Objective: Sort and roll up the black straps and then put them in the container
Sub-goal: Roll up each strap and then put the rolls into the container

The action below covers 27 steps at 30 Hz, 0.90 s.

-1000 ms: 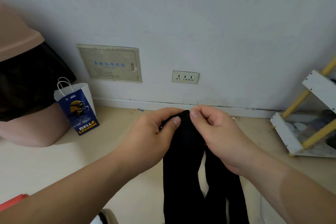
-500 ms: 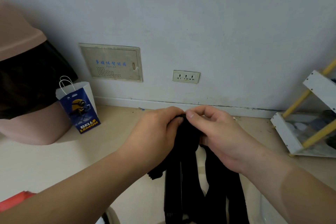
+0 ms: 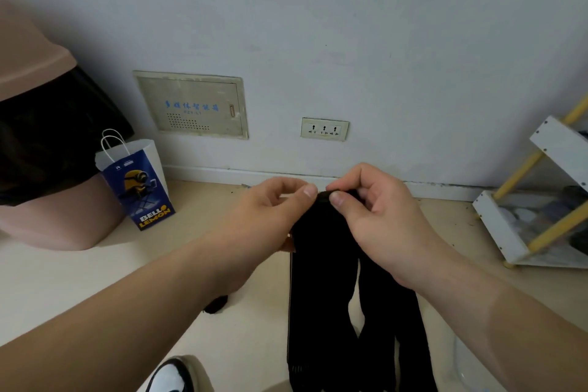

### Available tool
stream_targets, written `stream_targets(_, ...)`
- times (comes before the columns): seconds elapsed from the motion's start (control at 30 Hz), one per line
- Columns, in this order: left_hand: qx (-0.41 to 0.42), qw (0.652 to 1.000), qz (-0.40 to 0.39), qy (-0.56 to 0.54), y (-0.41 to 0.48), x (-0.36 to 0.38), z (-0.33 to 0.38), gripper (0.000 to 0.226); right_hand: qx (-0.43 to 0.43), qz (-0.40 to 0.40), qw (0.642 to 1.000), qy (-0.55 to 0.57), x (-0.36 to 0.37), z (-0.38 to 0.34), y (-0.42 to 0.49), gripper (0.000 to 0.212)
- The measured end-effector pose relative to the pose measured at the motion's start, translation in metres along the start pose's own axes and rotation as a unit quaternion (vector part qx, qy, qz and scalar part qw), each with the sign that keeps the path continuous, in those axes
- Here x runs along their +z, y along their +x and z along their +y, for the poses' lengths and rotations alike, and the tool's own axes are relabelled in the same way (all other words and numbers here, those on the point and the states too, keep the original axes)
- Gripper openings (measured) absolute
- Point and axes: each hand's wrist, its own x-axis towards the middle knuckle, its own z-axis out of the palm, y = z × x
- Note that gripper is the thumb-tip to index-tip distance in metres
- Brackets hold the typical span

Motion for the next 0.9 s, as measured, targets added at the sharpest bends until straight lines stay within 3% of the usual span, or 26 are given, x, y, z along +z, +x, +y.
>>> stream_targets(0.07,-0.030,0.996,-0.079,-0.005,-0.003,-0.004,0.000,0.032,-0.024,-0.021,0.999,-0.037,-0.003,0.001,0.000,0.026)
stream_targets(0.13,-0.028,0.994,-0.102,0.003,-0.007,-0.005,0.000,0.031,-0.037,-0.046,0.996,-0.062,-0.005,0.001,0.000,0.025)
stream_targets(0.3,-0.005,0.999,-0.047,0.011,-0.005,-0.002,-0.001,0.025,-0.035,-0.094,0.993,-0.064,-0.007,0.000,0.004,0.023)
stream_targets(0.47,0.013,1.000,-0.017,0.011,-0.005,-0.002,-0.002,0.023,-0.010,-0.087,0.995,-0.036,-0.003,0.002,0.005,0.023)
stream_targets(0.6,0.032,0.999,0.034,0.020,-0.002,0.001,-0.001,0.014,0.062,-0.050,0.995,0.053,0.001,0.003,0.005,0.014)
stream_targets(0.7,0.063,0.996,0.050,0.037,-0.001,0.001,-0.001,0.017,0.119,-0.068,0.979,0.149,0.001,0.003,0.007,0.006)
stream_targets(0.77,0.092,0.993,0.051,0.055,-0.003,0.000,0.001,0.019,0.146,-0.088,0.965,0.200,-0.001,0.001,0.008,0.012)
stream_targets(0.9,0.163,0.980,0.047,0.105,-0.007,-0.003,0.004,0.024,0.193,-0.130,0.950,0.207,-0.005,0.000,0.011,0.046)
